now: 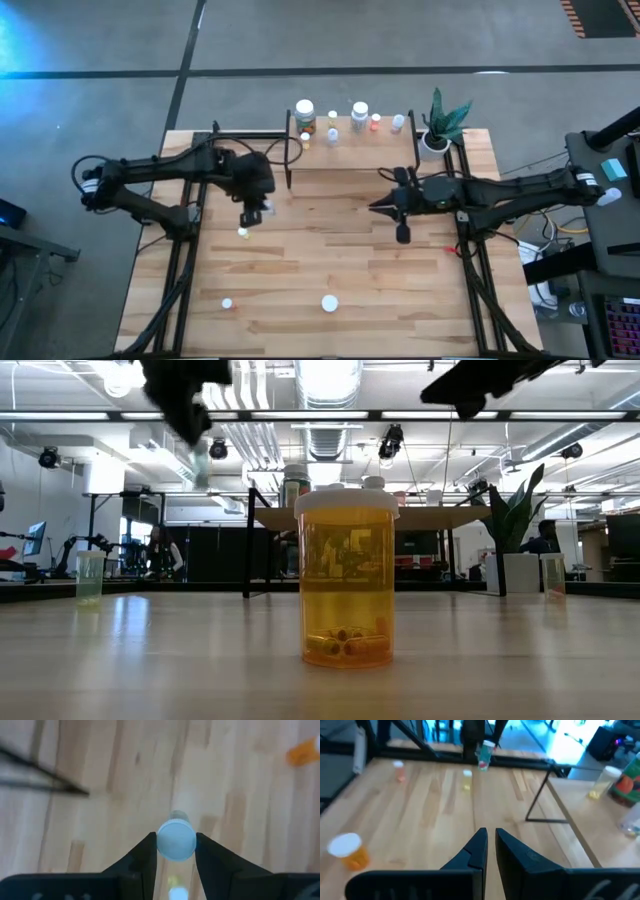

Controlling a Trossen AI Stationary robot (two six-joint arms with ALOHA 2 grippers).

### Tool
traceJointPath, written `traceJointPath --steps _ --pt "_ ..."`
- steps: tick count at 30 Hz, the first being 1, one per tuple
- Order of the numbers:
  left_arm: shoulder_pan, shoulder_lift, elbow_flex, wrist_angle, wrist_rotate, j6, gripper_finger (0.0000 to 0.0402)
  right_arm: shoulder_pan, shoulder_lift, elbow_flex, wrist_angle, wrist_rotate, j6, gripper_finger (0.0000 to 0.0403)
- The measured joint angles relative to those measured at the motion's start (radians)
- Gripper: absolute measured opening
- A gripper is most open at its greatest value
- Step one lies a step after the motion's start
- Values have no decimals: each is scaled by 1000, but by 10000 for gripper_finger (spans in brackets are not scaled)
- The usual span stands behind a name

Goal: Pick and place medicine bottles onto shelf by color
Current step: Put the blue pill bottle on the shelf

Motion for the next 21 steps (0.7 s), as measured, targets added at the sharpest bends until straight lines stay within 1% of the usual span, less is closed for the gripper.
traceJointPath --steps 4,8,13,17,21 --pt "-54 90 146 24 -19 -1 95 30 -76 -48 2 1 35 27" --pt "-75 228 262 45 -47 27 93 54 -129 -91 -2 30 48 27" --pt "-95 419 359 113 -51 109 93 54 -169 -97 0 34 48 27" --pt "-109 563 423 152 -51 155 92 54 -176 -97 -2 34 45 27" --pt "-113 677 457 207 -59 190 92 54 -171 -97 -3 34 41 27"
